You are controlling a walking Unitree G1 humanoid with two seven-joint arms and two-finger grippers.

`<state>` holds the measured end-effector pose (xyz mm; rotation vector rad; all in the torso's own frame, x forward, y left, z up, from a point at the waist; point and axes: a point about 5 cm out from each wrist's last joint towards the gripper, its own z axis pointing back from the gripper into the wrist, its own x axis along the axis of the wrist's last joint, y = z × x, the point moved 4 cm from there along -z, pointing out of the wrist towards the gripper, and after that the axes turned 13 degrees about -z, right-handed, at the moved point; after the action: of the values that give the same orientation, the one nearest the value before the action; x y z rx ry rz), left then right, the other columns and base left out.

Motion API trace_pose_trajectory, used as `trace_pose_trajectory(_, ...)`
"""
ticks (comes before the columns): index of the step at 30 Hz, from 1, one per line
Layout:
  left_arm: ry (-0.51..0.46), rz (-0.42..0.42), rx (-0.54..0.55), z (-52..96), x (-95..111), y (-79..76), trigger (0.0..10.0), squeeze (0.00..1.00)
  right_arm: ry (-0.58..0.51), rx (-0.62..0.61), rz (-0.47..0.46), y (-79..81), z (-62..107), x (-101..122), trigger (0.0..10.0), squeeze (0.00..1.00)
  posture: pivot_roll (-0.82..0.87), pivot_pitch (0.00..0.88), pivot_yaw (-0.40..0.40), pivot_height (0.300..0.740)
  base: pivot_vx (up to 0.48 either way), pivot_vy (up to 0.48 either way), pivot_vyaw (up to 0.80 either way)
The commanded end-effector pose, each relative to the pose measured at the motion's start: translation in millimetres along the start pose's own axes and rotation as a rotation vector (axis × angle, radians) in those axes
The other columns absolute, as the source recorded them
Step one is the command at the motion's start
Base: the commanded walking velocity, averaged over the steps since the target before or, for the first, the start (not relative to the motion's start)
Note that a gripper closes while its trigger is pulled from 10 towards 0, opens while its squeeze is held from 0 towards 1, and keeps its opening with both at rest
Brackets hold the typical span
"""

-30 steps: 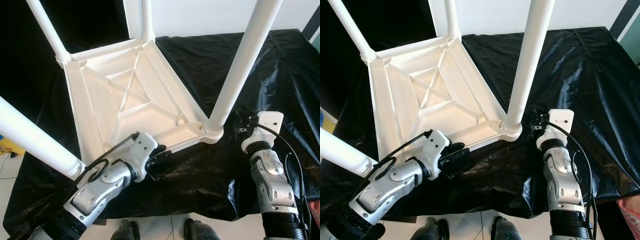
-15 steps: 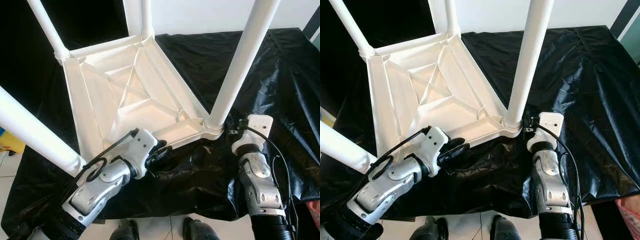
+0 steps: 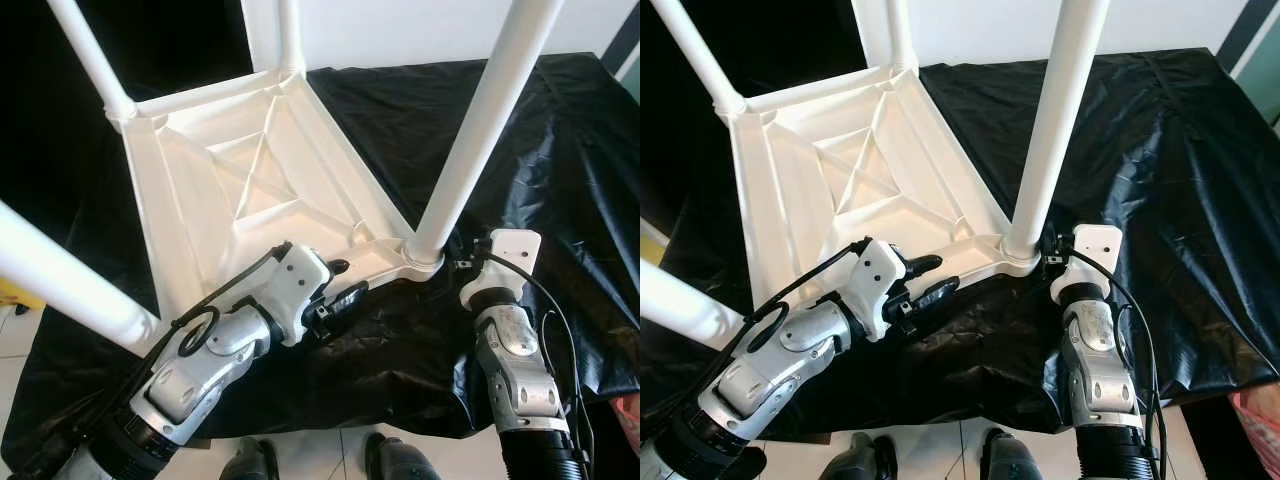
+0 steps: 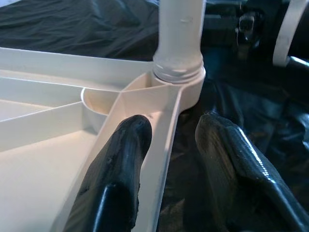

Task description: Building children table

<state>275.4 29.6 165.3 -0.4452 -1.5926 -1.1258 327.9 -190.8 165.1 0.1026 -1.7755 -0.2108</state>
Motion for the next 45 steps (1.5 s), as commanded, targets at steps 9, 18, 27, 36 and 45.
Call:
trace_pose_trajectory(9, -0.024, -0.023, -0.104, 10.2, 6, -9.0, 10.0, 0.0, -0.007, 0.009, 0.023, -4.1, 7.3, 1, 10.0, 0.0, -0.12, 0.202, 0.051, 0.74, 0.0, 0.0, 0.0)
trace_pose_trajectory(18, -0.001, 0.009, -0.016, 29.7, 7, 3.8, 10.0, 0.0, -0.027, 0.126, -0.005, -5.2, 22.9, 17, 10.0, 1.0, -0.11, 0.188, 0.037, 0.74, 0.0, 0.0, 0.0)
trace_pose_trajectory(27, 0.03, 0.039, 0.189, 27.5, -4, 22.5, 10.0, 0.0, -0.038, 0.079, 0.029, -7.5, 30.2, 14, 10.0, 0.0, -0.11, 0.185, 0.04, 0.74, 0.0, 0.0, 0.0)
trace_pose_trajectory(36, 0.056, 0.061, 0.337, 22.0, -17, 16.0, 10.0, 0.0, -0.005, 0.096, -0.005, 17.0, 41.4, -1, 10.0, 0.0, -0.11, 0.19, 0.04, 0.74, 0.0, 0.0, 0.0)
trace_pose_trajectory(45, 0.044, 0.092, 0.245, 18.2, -20, 0.4, 10.0, 0.0, 0.0, 0.094, 0.0, 18.1, 40.9, -5, 10.0, 0.0, -0.11, 0.182, 0.043, 0.74, 0.0, 0.0, 0.0)
